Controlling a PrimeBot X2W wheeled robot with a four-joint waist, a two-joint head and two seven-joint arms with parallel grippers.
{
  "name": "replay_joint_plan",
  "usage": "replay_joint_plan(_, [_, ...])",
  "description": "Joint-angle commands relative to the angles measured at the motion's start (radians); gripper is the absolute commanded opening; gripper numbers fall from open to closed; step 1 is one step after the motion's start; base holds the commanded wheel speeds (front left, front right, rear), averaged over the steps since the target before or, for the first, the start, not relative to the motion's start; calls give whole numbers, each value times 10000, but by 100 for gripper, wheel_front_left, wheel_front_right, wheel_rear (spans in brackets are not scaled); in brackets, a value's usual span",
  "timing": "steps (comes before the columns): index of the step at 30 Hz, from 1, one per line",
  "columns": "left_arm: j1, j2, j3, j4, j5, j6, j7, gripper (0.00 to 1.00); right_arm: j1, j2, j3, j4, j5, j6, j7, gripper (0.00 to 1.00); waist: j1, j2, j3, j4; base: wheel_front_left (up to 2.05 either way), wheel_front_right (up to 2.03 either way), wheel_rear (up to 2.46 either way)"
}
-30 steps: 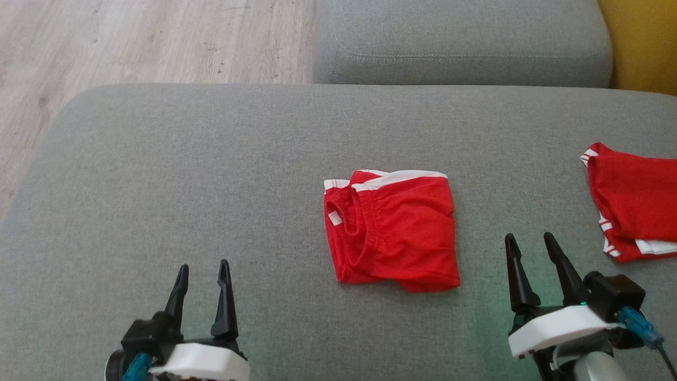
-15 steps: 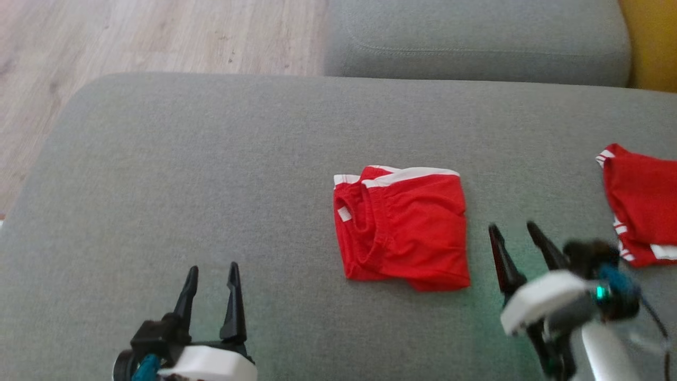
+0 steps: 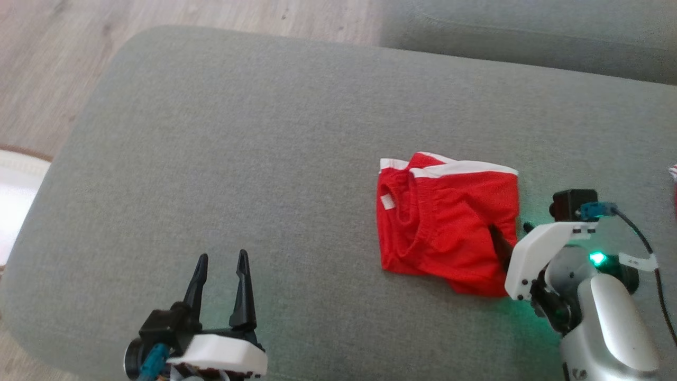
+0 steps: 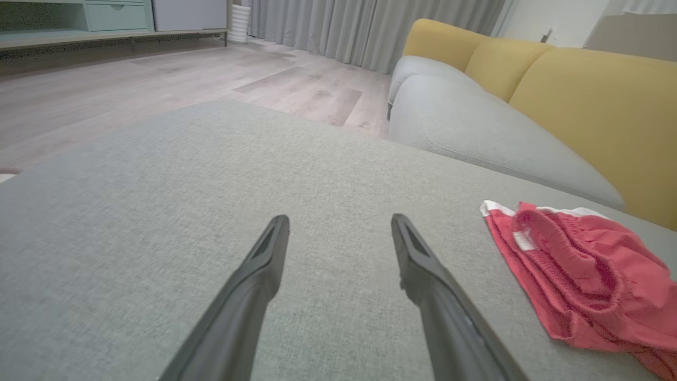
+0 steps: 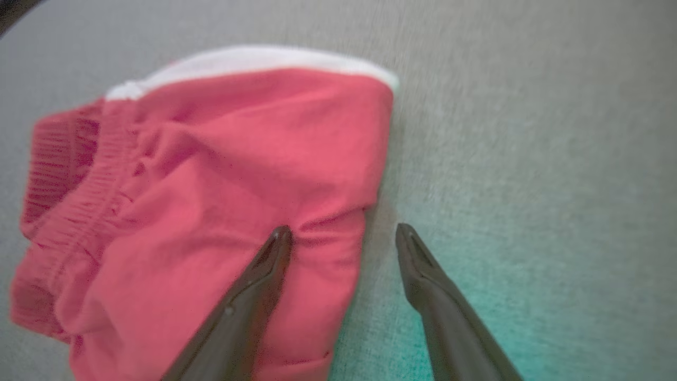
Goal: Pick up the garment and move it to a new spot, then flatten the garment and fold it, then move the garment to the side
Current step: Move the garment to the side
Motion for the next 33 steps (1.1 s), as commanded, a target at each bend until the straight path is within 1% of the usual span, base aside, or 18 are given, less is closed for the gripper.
replay_joint_plan(1, [-475,-15,402,-245,87,-31,-135,100,-486,-26,141,-186,89,67,200,100,-1,-1,183,204,0,0,0])
replay_joint_plan(2, [-484,-31,427,-236,103,-50,-142,100,-484,-26,111,-82,103,67,369,100,-1,-1,237,247,0,0,0])
replay_joint_plan(3, [-497,-49,452,-227,120,-67,-148,100,-488,-26,112,-6,182,67,495,95,-1,-1,275,271,0,0,0])
replay_joint_plan(4, [-513,-66,474,-224,141,-82,-153,100,-494,-26,135,33,325,67,587,61,-1,-1,327,281,0,0,0])
replay_joint_plan(5, [-524,-79,487,-233,174,-90,-157,100,-499,-26,182,28,457,67,630,47,-1,-1,368,270,0,0,0])
replay_joint_plan(7, [-562,-80,477,-302,269,-118,-163,100,-541,-26,281,-107,619,67,579,0,-1,-1,495,154,0,0,0])
replay_joint_plan(10, [-707,-66,438,-454,415,-192,-168,100,-691,-26,346,-491,440,67,271,0,-1,-1,736,-227,0,0,0])
replay_joint_plan(13, [-925,-57,358,-656,578,-253,-170,100,-929,-50,307,-980,264,67,-37,0,-1,-1,1051,-895,0,0,0])
replay_joint_plan(16, [-1189,-70,260,-882,717,-301,-164,100,-1141,-181,237,-1505,98,67,-216,0,-1,-1,1404,-1771,0,0,0])
replay_joint_plan(22, [-1708,122,131,-1263,998,-317,28,100,-1393,-619,328,-2349,-18,67,-394,0,-1,-1,2165,-3883,0,0,0])
replay_joint_plan(26, [-1988,369,112,-1478,1176,-290,274,100,-1445,-580,422,-2509,13,67,-648,0,-1,-1,2589,-5087,0,0,0])
replay_joint_plan(30, [-2159,562,67,-1651,1292,-270,538,100,-1477,-391,522,-2413,6,67,-973,0,-1,-1,2826,-5847,0,0,0])
replay_joint_plan(33, [-2216,630,51,-1717,1331,-251,641,100,-1537,-294,604,-2252,43,67,-1127,0,-1,-1,2879,-6032,0,0,0])
